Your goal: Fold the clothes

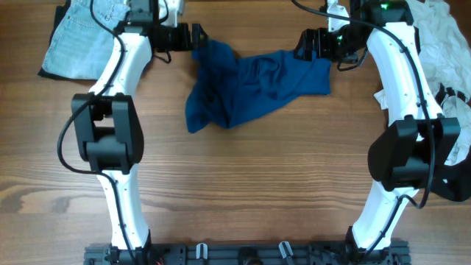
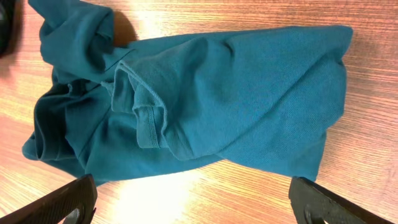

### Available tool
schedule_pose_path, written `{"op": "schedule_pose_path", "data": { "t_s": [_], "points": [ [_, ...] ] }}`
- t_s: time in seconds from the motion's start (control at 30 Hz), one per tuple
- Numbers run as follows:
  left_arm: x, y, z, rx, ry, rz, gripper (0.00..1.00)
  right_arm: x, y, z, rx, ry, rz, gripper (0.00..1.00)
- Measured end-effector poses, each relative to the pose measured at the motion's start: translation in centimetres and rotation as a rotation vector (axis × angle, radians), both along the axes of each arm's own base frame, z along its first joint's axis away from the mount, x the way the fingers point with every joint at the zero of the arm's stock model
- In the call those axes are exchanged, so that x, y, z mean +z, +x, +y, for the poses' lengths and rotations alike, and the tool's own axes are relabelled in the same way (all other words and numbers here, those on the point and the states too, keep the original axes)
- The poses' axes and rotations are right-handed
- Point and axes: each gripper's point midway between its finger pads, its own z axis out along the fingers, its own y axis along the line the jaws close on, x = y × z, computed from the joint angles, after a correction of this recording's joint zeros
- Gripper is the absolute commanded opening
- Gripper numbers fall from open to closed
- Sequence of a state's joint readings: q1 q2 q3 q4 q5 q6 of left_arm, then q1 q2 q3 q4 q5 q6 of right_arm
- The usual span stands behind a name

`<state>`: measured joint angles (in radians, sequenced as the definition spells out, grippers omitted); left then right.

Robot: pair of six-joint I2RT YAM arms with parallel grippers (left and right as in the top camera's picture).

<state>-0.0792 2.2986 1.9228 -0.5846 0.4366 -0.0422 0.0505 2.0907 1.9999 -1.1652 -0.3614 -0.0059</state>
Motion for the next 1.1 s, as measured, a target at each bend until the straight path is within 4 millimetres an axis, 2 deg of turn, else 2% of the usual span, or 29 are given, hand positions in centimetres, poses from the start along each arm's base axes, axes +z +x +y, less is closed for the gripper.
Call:
{"op": "schedule_pose_path", "data": {
  "t_s": [0.07, 0.27, 0.47, 0.5, 0.57, 0.63, 0.8, 0.97, 1.07, 1.1],
  "points": [
    [0.0, 1.0, 0.2, 0.055, 0.104, -0.041, 1.00, 0.0, 0.0, 0.0, 0.000, 0.000, -0.001, 1.00],
    [0.6, 2.5, -2.3, 0.097, 0.243, -0.155, 0.98, 0.0, 0.0, 0.0, 0.000, 0.000, -0.001, 1.00],
    [-0.8, 2.9, -1.7, 0.135, 0.267, -0.143, 0.90, 0.0, 0.0, 0.0, 0.000, 0.000, -0.001, 1.00],
    [-0.8, 3.0, -1.8, 0.142, 0.262, -0.142, 0.86, 0.0, 0.0, 0.0, -0.001, -0.001, 0.000, 1.00],
    [-0.9, 3.0, -1.8, 0.152, 0.255, -0.138, 0.70, 0.0, 0.0, -0.1, -0.001, -0.004, -0.001, 1.00],
    [-1.1, 2.9, -1.9, 0.159, 0.248, -0.129, 0.62, 0.0, 0.0, -0.1, -0.002, -0.007, -0.001, 1.00],
    [-2.4, 2.2, -3.1, 0.139, 0.256, -0.097, 0.56, 0.0, 0.0, -0.1, -0.002, -0.007, -0.001, 1.00],
    [-5.1, 1.6, -3.7, 0.147, 0.252, -0.040, 0.25, -0.1, 0.1, -0.2, -0.005, -0.014, -0.001, 1.00],
    [-5.1, 1.9, -3.7, 0.158, 0.246, -0.046, 0.04, -0.1, 0.1, -0.3, -0.006, -0.018, -0.002, 1.00],
    [-4.9, 2.1, -3.8, 0.163, 0.241, -0.057, 0.04, -0.1, 0.1, -0.3, -0.006, -0.018, -0.002, 1.00]
  ]
}}
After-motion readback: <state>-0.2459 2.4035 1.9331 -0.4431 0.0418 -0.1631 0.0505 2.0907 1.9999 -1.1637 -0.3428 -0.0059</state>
